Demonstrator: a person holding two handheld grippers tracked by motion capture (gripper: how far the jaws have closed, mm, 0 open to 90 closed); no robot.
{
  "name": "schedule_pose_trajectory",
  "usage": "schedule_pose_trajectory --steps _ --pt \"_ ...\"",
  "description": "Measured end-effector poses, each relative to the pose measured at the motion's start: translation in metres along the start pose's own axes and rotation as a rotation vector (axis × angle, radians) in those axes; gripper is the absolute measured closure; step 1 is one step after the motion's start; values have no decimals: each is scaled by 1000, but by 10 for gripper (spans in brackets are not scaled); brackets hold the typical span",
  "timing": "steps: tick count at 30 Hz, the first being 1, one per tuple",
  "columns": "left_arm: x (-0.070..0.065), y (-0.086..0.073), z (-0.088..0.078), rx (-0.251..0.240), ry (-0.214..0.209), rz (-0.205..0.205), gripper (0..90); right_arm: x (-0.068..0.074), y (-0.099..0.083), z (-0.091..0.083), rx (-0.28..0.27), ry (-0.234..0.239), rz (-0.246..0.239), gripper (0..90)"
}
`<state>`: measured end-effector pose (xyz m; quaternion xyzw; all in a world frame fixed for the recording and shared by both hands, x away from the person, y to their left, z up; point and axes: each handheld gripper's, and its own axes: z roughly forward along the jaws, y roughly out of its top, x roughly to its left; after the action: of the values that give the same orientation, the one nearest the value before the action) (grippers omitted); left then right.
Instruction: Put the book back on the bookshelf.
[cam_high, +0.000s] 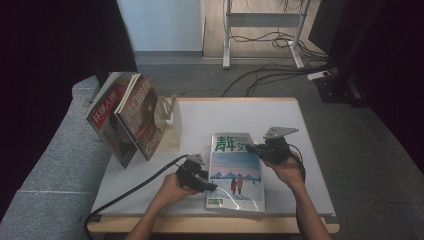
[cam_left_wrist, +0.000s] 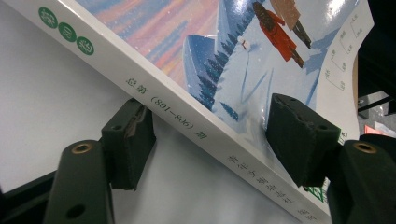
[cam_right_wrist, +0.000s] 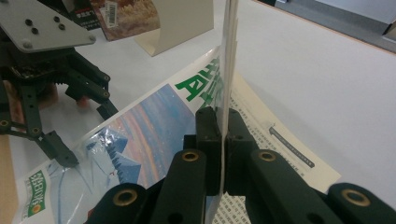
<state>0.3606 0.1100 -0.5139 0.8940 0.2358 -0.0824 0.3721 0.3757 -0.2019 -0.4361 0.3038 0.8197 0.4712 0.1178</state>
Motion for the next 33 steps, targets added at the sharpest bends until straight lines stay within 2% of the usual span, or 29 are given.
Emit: schedule_pose_trajectory --steps 4,11,12,17,23,29,33 --pt "2 1 -2 2 -23 -16 377 -2 0 -2 -5 7 10 855" --pt "4 1 -3 2 -43 -17 407 -7 -3 -2 -16 14 39 826" --pt "3 1 -4 -3 -40 -1 416 -8 -3 -2 -14 8 41 818" --pt "-2 1 -4 -26 -58 21 492 -11 -1 0 0 -22 56 781" --pt "0 1 -4 -24 -72 9 500 -13 -1 4 27 -54 65 826" --pt "5 2 -6 -34 -97 8 524 -14 0 4 11 -69 52 852" --pt "12 6 -12 -60 -78 15 548 -16 7 2 -12 -85 49 854"
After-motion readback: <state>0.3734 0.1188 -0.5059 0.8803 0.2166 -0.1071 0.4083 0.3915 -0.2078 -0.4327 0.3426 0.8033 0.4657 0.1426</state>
